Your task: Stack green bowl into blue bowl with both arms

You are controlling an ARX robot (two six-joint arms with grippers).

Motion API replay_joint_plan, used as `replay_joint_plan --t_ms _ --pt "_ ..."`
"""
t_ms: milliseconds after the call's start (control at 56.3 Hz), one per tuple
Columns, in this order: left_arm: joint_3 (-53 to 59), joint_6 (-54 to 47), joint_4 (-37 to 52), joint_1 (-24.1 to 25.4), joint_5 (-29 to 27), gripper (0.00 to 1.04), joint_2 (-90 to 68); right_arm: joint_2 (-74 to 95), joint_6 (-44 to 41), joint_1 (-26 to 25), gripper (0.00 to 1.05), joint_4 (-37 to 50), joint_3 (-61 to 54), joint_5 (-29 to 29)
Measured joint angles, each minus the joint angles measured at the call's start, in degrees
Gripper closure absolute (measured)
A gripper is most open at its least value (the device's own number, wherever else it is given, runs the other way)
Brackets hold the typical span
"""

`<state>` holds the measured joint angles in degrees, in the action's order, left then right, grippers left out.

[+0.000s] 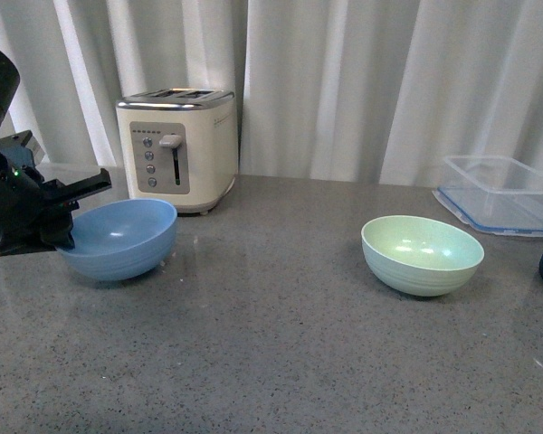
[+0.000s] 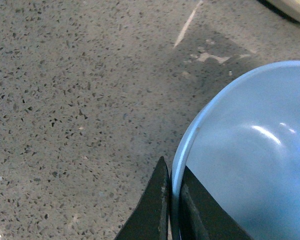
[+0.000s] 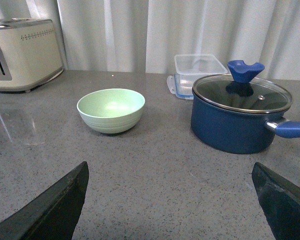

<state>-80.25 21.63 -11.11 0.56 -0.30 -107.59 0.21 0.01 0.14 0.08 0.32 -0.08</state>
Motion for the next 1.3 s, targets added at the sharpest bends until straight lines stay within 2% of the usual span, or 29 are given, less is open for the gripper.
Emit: replay_joint_plan --t_ms 160,426,622,835,1297 --pt "0.02 0.15 -0.02 -2.89 -0.17 1.01 2.99 0.00 0.00 0.00 0.10 0.00 0.00 0.00" --pt "-3.58 0.04 -0.35 -12.55 -1.44 1.01 3.30 0.00 0.00 0.00 0.10 0.00 0.00 0.00" --pt "-8.02 -0.09 -1.31 -16.87 -2.86 1.01 0.37 0.00 0.00 0.00 0.10 0.00 0.00 0.00" --pt "-9.94 -0.13 -2.05 -18.97 -3.13 1.01 -3.98 0.00 0.00 0.00 0.10 0.00 0.00 0.00" --pt "-14.88 -0.13 -3.63 -20.20 -4.15 1.01 -10.64 0.00 0.00 0.00 0.10 0.00 0.00 0.00"
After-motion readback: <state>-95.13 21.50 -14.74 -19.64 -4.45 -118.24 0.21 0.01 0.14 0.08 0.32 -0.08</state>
